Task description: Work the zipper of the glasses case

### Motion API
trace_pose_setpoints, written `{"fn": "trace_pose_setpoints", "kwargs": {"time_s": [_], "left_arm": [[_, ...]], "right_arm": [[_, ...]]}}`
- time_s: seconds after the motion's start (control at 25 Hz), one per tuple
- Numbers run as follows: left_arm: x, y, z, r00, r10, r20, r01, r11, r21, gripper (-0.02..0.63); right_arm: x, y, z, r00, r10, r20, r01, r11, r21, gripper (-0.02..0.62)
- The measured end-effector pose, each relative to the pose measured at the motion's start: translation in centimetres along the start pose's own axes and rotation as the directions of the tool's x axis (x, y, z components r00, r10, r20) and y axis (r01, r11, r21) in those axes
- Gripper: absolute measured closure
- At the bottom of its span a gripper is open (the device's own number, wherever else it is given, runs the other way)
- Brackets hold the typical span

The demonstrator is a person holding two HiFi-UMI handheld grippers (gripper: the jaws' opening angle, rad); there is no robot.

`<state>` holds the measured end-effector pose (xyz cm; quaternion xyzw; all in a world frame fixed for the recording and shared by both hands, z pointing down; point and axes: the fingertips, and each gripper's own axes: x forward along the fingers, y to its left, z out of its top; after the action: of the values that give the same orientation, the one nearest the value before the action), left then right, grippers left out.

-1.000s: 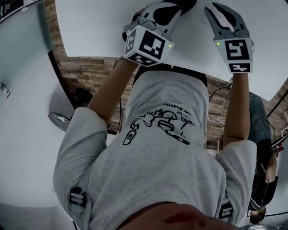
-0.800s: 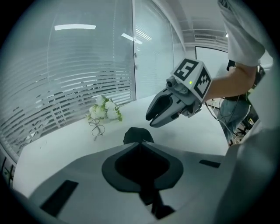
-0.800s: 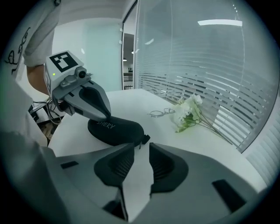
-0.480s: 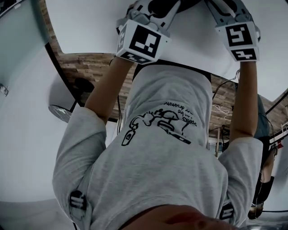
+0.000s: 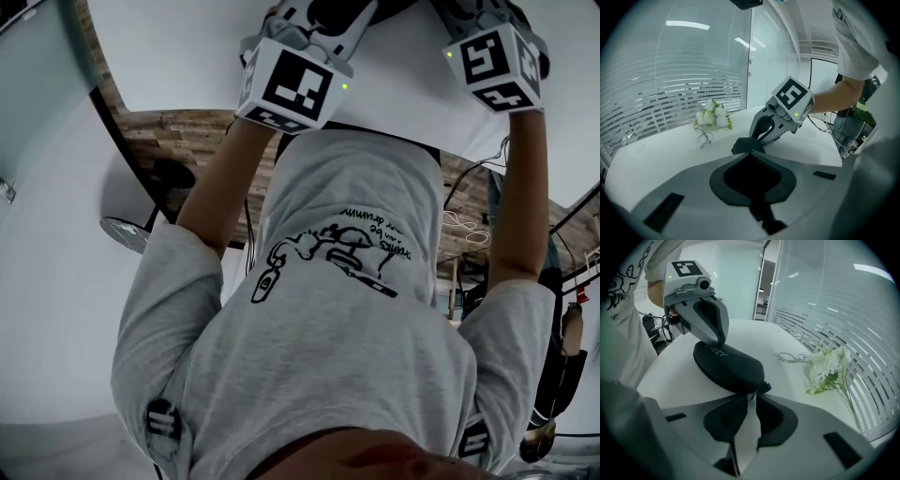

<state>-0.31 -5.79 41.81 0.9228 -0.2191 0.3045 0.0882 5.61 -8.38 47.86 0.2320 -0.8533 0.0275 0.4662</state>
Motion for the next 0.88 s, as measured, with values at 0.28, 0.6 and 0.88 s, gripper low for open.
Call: {"fn": "trace_pose_setpoints", "kwargs": {"time_s": [0.28, 0.6, 0.88], "left_arm": [[0.1, 0.2, -0.4, 1.0, 0.005, 0.016, -0.005, 1.0, -0.016, 0.584], [0.2, 0.2, -0.3, 0.998, 0.058, 0.01, -0.058, 0.998, 0.02, 0.584], [0.4, -0.1, -0.3, 0.999, 0.051, 0.0, -0.051, 0.998, 0.027, 0.584]], "right_arm": [[0.2, -0.2, -0.2, 0.999, -0.039, -0.024, 0.037, 0.996, -0.078, 0.589], [-0.2, -0.2, -0.5, 0.997, -0.068, -0.041, 0.064, 0.994, -0.09, 0.591], [-0.6, 0.5, -1.1, 0.997, -0.067, -0.05, 0.063, 0.995, -0.073, 0.591]]}}
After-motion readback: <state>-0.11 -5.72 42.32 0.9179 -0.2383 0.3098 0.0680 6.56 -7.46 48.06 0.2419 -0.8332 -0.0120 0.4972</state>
